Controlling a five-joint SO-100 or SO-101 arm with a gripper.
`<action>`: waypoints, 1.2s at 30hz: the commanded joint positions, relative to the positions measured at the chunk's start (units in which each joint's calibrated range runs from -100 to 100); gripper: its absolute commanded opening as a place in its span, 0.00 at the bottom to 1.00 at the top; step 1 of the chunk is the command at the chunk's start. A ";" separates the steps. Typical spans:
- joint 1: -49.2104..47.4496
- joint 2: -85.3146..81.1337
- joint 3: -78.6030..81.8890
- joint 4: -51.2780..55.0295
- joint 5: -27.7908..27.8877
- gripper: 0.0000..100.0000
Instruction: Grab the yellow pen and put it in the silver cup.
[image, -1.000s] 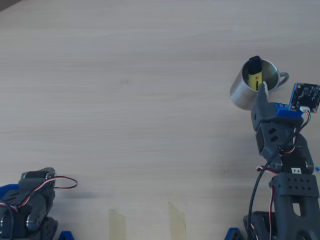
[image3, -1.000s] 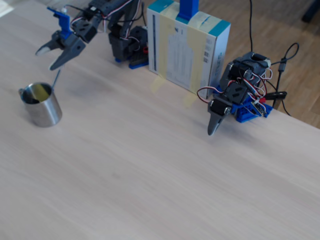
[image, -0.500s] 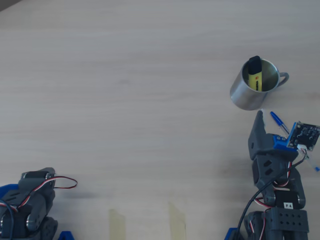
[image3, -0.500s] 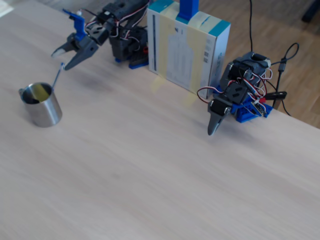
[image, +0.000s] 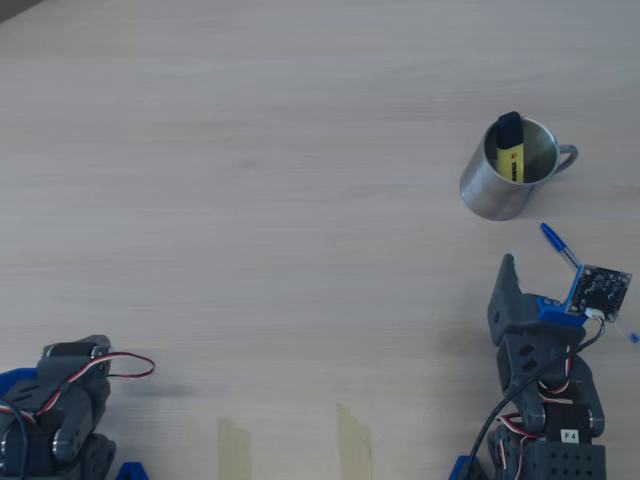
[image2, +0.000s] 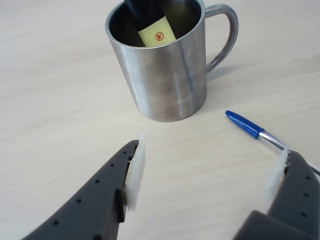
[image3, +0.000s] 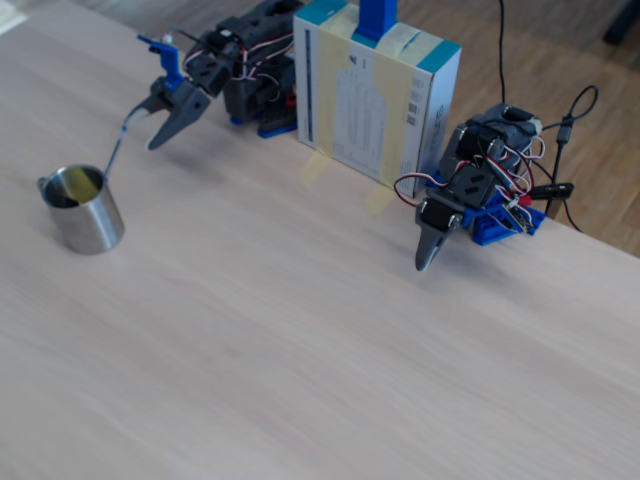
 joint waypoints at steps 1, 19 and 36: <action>-0.32 -4.77 0.63 7.05 -0.18 0.37; -4.69 -10.01 0.45 33.82 -1.22 0.37; -2.50 -10.09 0.36 44.46 -0.08 0.33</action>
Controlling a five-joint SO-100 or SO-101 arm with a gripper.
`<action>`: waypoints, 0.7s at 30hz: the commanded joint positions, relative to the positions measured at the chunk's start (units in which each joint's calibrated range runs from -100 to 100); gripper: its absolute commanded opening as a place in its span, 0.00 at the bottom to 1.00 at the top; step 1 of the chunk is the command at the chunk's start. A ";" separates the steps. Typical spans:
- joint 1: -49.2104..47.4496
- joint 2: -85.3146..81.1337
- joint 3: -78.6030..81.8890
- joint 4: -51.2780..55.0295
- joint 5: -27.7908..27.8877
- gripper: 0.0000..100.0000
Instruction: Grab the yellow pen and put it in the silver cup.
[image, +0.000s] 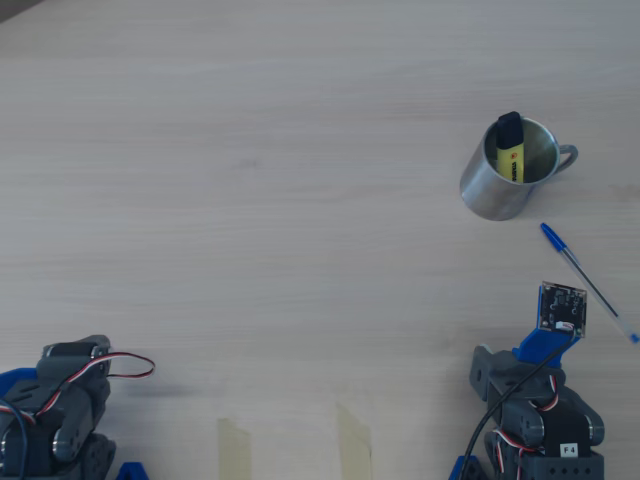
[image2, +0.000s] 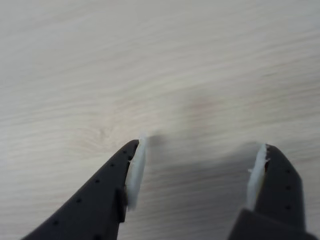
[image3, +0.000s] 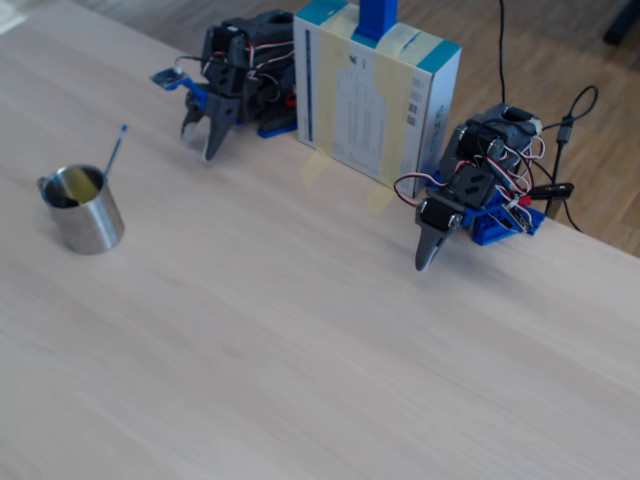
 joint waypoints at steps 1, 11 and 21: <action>1.19 0.08 0.54 1.00 0.54 0.33; 1.62 0.08 0.54 1.00 0.49 0.06; 1.62 0.08 0.54 1.00 0.12 0.02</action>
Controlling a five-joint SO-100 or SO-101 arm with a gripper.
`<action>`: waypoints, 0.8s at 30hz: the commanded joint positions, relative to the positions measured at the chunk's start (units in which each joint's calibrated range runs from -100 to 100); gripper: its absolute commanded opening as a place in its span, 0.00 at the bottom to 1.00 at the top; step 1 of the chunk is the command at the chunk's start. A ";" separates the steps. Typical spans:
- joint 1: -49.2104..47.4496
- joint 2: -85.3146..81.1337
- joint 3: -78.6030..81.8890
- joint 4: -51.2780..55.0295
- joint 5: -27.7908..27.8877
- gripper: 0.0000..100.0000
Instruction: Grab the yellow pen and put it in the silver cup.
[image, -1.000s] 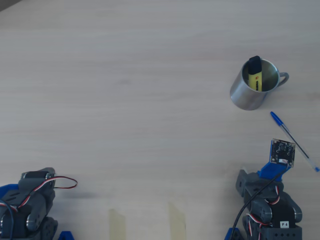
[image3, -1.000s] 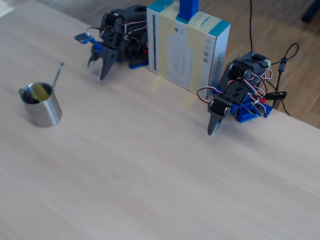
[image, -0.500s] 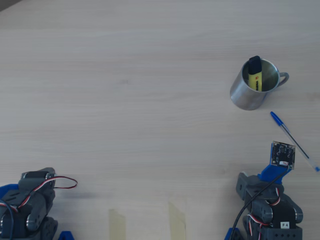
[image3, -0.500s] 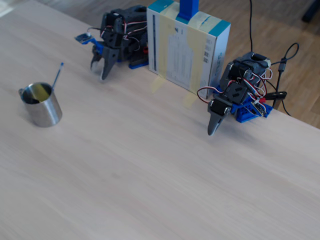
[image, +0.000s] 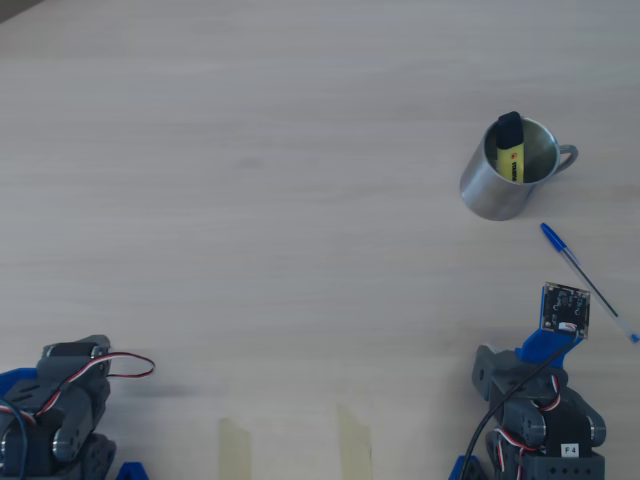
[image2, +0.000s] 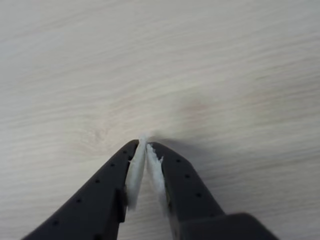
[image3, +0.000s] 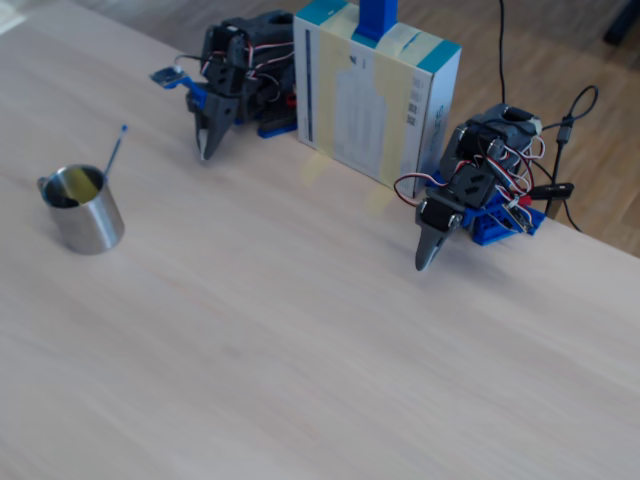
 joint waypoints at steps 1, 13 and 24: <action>0.37 0.24 0.54 0.74 -0.24 0.02; 0.45 0.74 0.54 0.66 0.08 0.02; 0.37 0.83 0.54 0.57 0.13 0.02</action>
